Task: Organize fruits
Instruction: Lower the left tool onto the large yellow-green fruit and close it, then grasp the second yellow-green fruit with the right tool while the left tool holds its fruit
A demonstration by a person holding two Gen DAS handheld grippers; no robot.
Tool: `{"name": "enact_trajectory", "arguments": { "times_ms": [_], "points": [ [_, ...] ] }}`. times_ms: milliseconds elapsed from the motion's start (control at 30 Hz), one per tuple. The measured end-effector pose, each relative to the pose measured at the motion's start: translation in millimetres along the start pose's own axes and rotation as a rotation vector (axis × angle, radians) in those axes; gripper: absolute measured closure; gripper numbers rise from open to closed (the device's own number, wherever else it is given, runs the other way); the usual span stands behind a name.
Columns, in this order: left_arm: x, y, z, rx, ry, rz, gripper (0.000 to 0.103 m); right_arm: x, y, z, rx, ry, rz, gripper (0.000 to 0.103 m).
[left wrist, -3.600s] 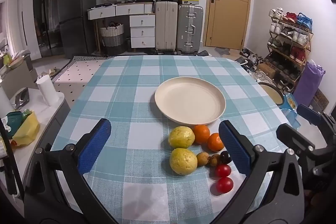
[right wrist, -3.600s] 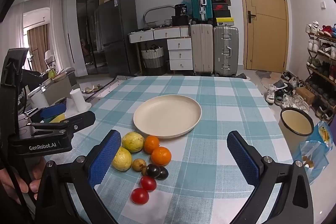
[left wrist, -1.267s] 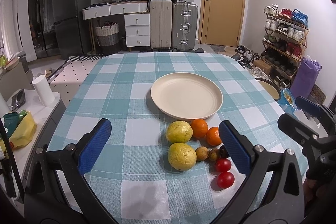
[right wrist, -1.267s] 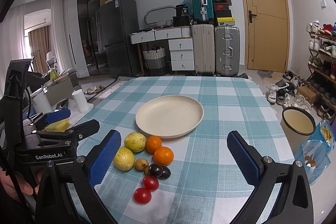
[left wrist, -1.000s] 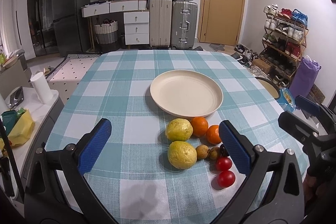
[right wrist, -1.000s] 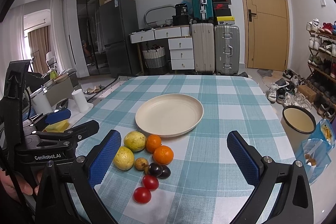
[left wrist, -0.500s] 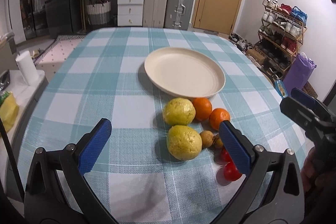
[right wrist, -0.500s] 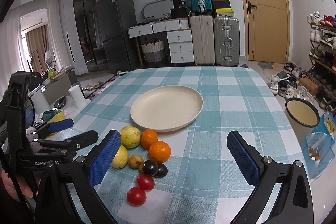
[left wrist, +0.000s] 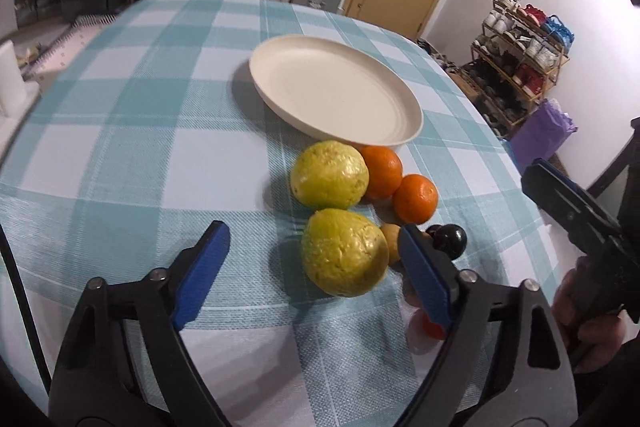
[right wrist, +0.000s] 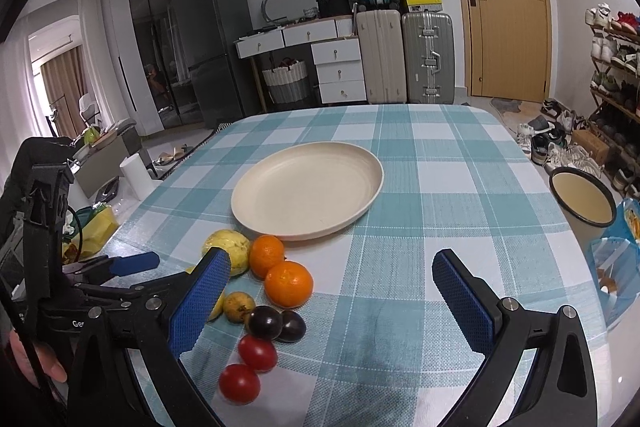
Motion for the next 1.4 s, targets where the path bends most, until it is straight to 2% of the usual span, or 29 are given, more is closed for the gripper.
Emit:
{"name": "enact_trajectory", "arguments": {
  "times_ms": [100,300,333,500,933,1200,1400],
  "points": [
    [1,10,-4,0.051,-0.032,-0.028,0.027,0,6,2,0.001,0.002,-0.010,0.000],
    [1,26,-10,0.154,-0.075,-0.055,0.055,0,13,4,0.004,0.003,-0.019,0.000],
    [1,26,-9,0.165,-0.078,-0.053,0.057,1,13,3,0.004,0.002,-0.021,0.000],
    [2,26,-12,0.202,-0.088,-0.046,0.057,2,16,1,0.005,-0.005,-0.028,0.000],
    [5,6,-19,0.229,-0.095,-0.022,0.057,0,18,-12,-0.008,-0.036,-0.035,0.000],
    [2,-13,-38,0.222,-0.115,0.013,0.057,-9,21,-40,-0.046,-0.130,-0.030,0.000],
    [-3,-35,-63,0.193,-0.146,0.055,0.057,-14,31,-68,-0.101,-0.225,-0.061,0.000]
  ]
}}
Point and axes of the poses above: each gripper's, at about its wrist camera, not at the fingertips, and y roughly the way its jaws point, z to its right, x to its underside, the point moved 6 cm from there along y, roughly the way its jaws point, and after that the axes turned 11 degrees about x, right-handed, at the moved point
